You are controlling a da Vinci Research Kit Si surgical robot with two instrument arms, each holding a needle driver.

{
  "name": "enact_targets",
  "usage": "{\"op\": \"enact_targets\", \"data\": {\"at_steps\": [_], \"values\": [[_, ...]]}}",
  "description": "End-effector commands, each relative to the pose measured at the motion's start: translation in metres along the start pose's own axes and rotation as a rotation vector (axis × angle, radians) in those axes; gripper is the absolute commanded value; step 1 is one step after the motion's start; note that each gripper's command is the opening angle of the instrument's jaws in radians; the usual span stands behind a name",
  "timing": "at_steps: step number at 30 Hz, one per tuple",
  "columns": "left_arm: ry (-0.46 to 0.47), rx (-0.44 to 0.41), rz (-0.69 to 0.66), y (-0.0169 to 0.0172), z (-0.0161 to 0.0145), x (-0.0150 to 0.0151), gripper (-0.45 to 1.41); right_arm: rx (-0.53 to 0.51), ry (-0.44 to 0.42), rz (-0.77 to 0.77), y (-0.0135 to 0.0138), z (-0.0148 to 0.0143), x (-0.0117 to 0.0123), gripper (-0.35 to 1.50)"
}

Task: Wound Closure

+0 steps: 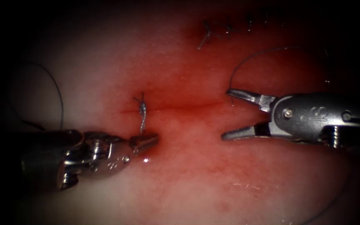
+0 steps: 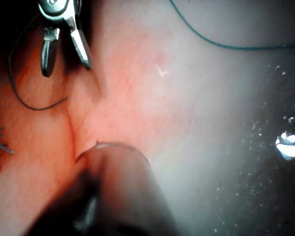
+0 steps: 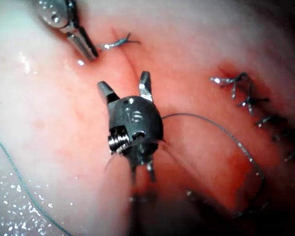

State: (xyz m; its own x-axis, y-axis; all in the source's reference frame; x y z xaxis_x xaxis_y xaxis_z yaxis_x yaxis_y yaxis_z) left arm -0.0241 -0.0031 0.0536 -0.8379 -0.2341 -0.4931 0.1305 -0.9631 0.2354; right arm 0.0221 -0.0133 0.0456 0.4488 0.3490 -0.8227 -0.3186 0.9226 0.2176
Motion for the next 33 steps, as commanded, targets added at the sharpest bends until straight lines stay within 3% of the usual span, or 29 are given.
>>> {"op": "enact_targets", "data": {"at_steps": [1, 7, 12, 18, 33], "values": [[0.004, 0.004, -0.013, -0.0005, -0.0002, 0.0005, -0.45, 0.061, 0.045, -0.02, -0.0015, 0.003, -0.001, 1.15], [0.002, 0.009, 0.018, -0.0008, -0.002, 0.0004, -0.45, 0.116, 0.16, -0.114, -0.0028, 0.0094, -0.0024, 1.23], [-0.008, 0.005, 0.031, -0.0011, -0.0029, -0.0006, -0.45, 0.1, 0.227, -0.17, -0.0031, 0.0124, -0.0023, 1.23], [-0.01, 0.012, 0.032, -0.0012, -0.0027, -0.0004, -0.45, 0.07, 0.313, -0.293, -0.0034, 0.0149, -0.001, 1.21], [-0.012, 0.01, 0.035, -0.0013, -0.0029, -0.0003, -0.45, -0.019, 0.333, -0.424, -0.0036, 0.0178, 0.0, 1.25]]}}
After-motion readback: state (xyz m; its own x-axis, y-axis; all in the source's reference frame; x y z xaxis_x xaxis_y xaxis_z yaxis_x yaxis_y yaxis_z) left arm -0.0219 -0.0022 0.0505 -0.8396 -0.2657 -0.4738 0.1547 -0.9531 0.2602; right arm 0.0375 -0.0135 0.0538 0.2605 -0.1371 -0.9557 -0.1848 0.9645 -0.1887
